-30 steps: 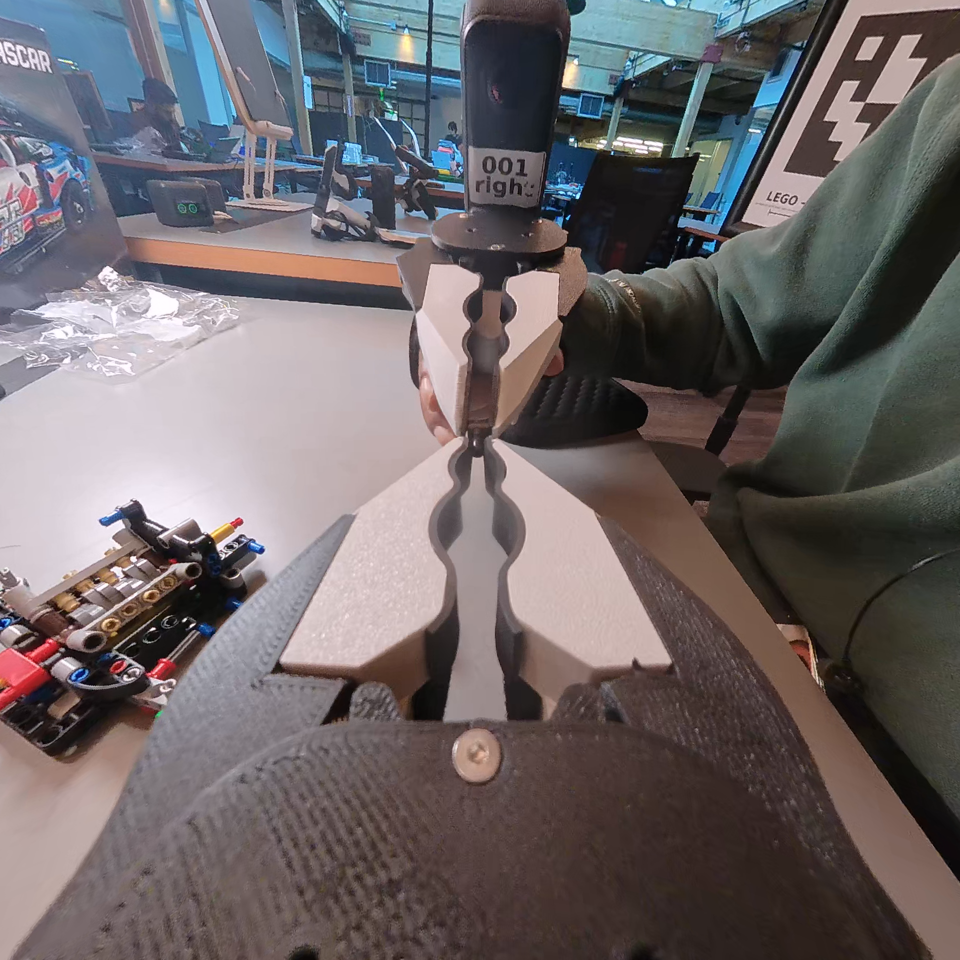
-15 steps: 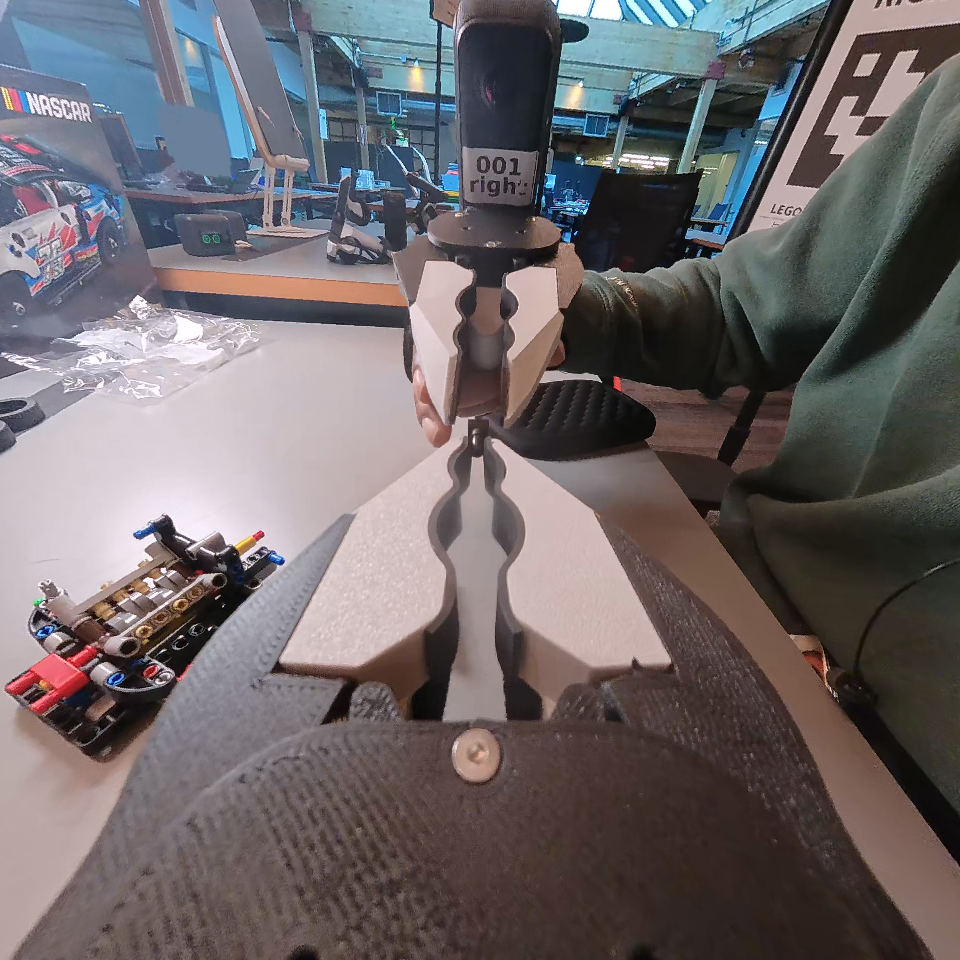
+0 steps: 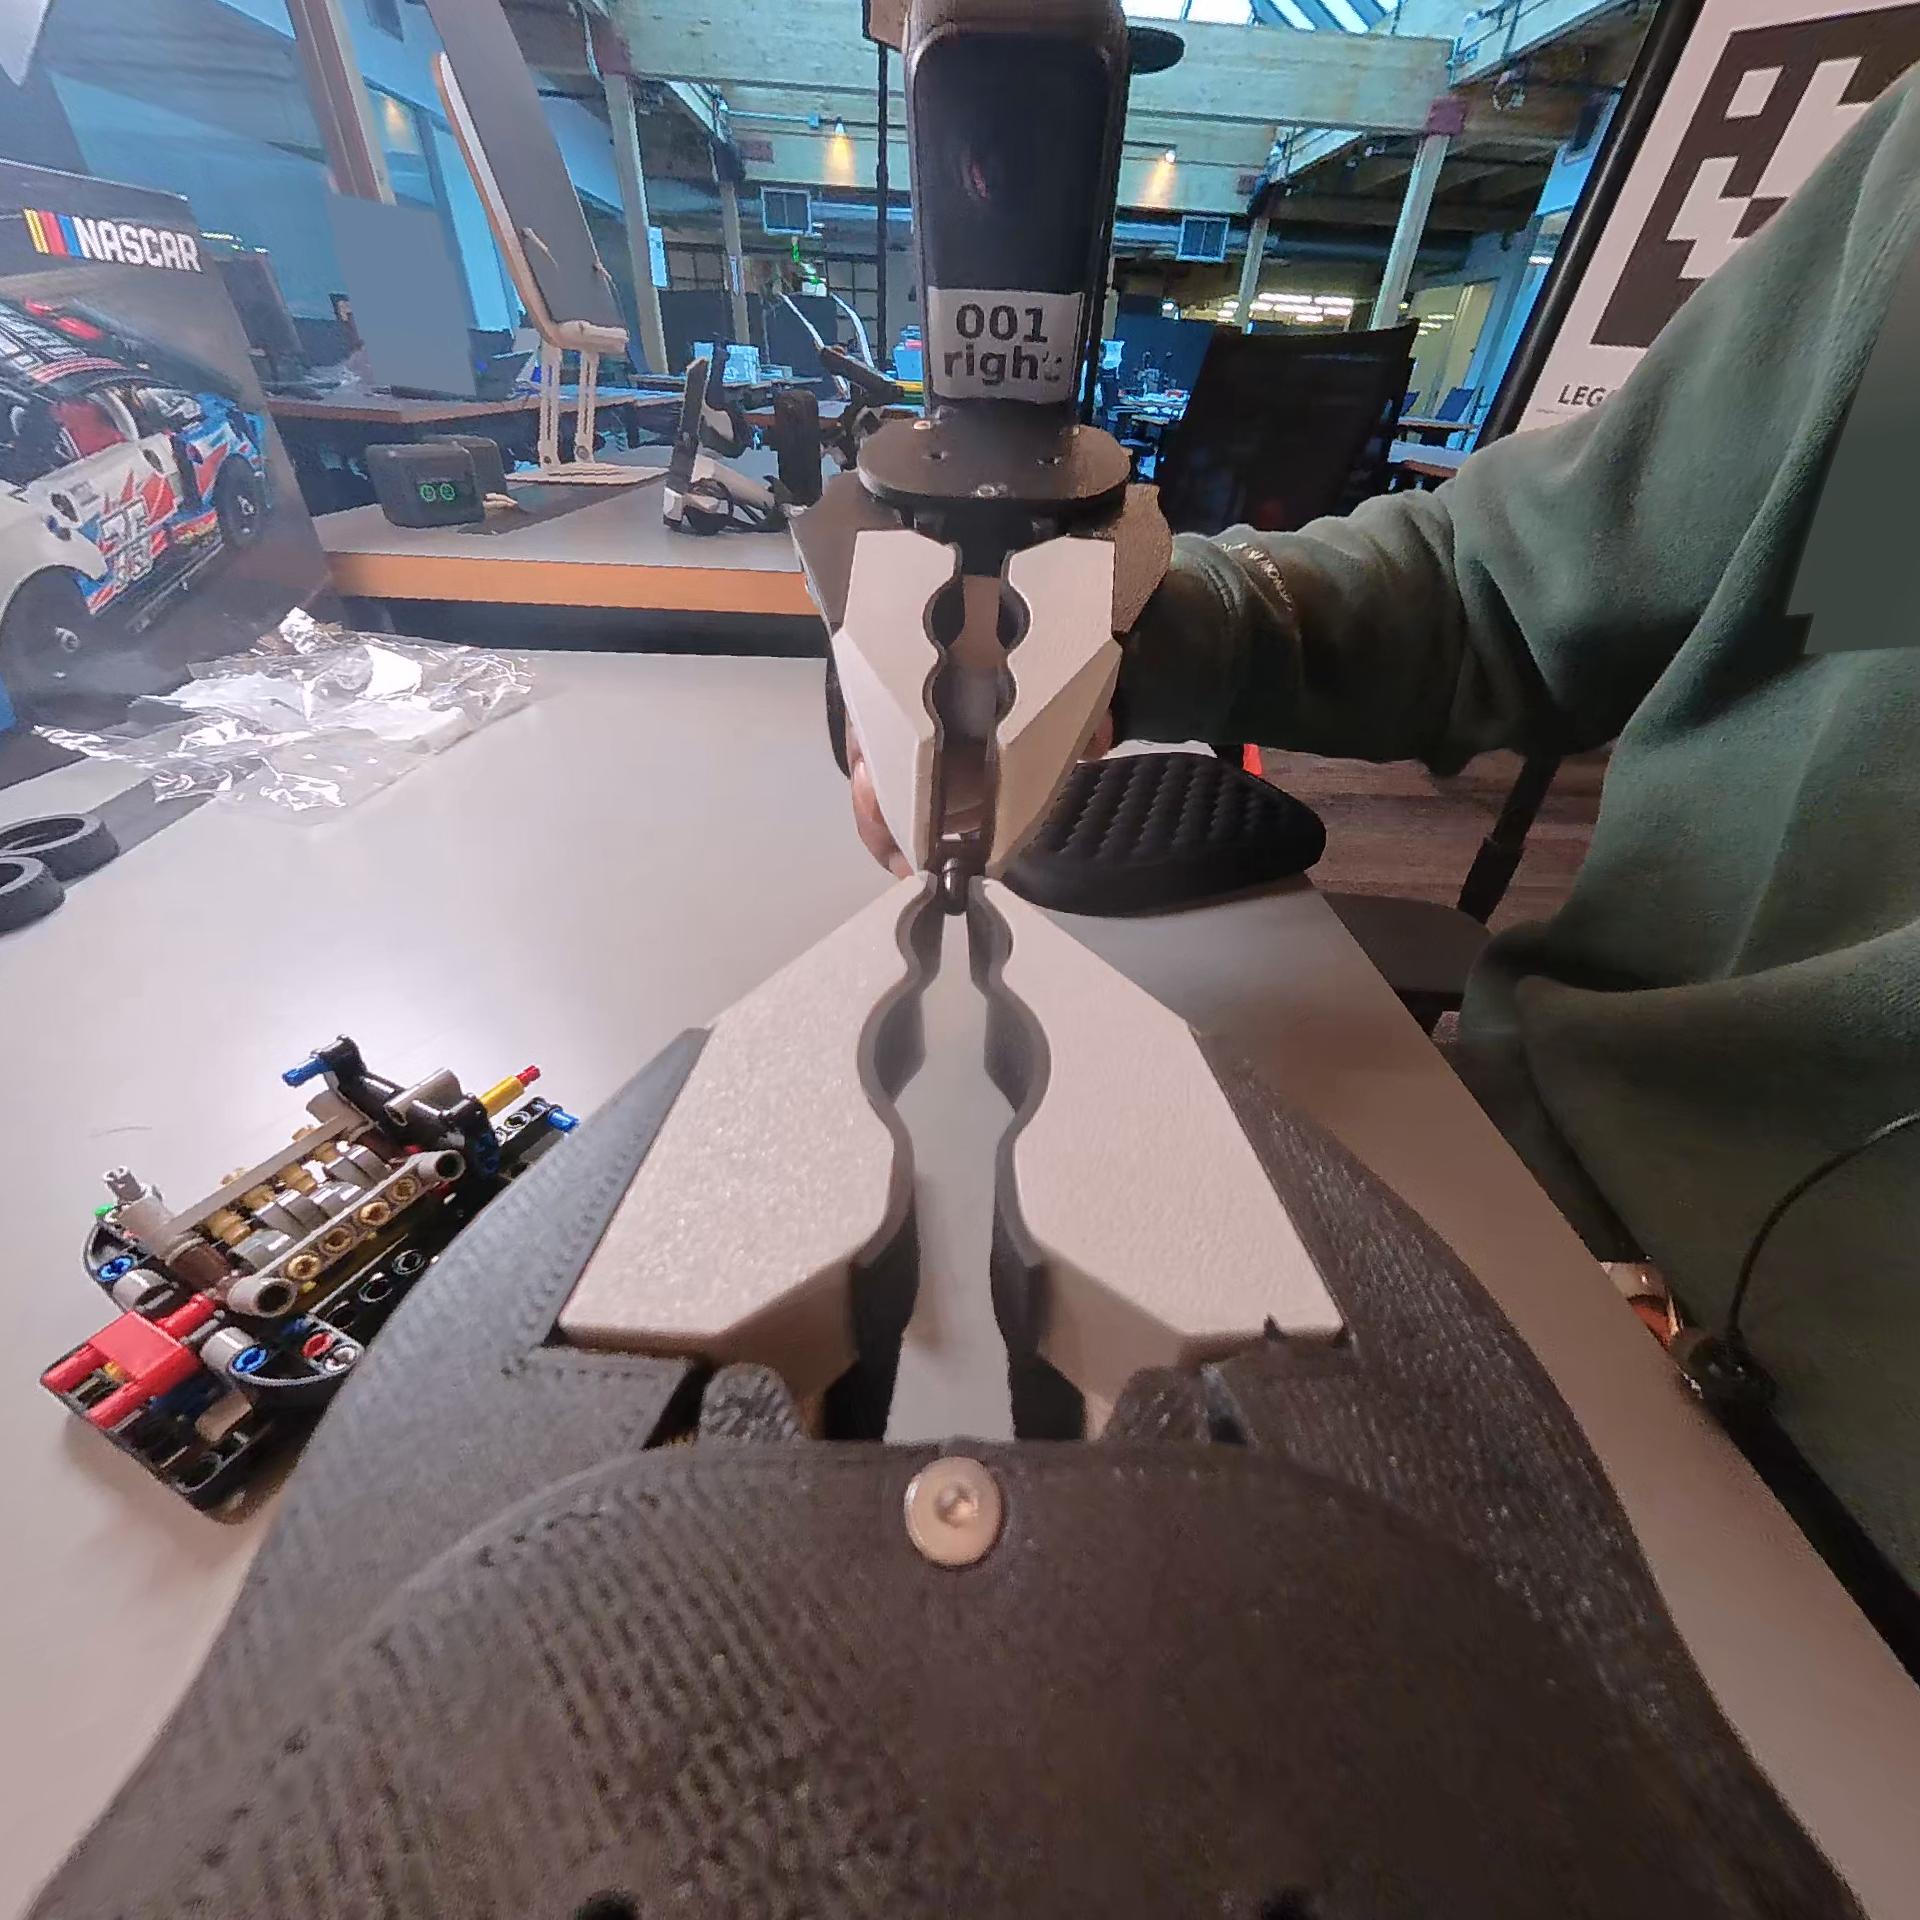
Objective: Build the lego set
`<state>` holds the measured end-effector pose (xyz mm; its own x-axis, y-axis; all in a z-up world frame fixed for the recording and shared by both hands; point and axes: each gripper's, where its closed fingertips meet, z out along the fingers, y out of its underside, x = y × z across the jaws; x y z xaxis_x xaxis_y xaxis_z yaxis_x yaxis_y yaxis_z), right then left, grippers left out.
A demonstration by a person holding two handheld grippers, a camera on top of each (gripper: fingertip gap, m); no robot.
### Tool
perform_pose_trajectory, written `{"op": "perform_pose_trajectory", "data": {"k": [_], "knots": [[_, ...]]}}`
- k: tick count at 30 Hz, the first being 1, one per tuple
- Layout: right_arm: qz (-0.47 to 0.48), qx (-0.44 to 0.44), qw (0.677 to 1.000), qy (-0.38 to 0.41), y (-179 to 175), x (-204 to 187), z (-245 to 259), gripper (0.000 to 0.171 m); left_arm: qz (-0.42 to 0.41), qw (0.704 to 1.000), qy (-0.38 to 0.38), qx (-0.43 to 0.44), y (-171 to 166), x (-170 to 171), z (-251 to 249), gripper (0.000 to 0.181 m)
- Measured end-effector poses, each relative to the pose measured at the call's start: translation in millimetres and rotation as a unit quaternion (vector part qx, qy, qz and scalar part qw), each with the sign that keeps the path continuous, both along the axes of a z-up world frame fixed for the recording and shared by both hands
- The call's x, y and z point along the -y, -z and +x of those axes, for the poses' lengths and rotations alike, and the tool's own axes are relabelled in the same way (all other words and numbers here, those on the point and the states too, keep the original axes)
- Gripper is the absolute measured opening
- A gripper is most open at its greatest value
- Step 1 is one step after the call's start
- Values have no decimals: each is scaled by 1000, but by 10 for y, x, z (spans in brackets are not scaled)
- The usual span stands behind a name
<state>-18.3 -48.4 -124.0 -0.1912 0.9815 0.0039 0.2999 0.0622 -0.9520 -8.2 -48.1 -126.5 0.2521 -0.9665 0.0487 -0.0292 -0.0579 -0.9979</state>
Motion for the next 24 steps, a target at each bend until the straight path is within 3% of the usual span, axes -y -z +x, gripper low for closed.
{"op": "perform_pose_trajectory", "data": {"k": [16, 24], "knots": [[40, -11, 999, 1, -19, -23, 12, 6, -14, 1000, 12, 11, -30, -8, -81, 11], [60, -17, 998, -7, -33, 28, -15, 6, -5, 1000, 23, -3, -14, 49, -43, 2]]}}
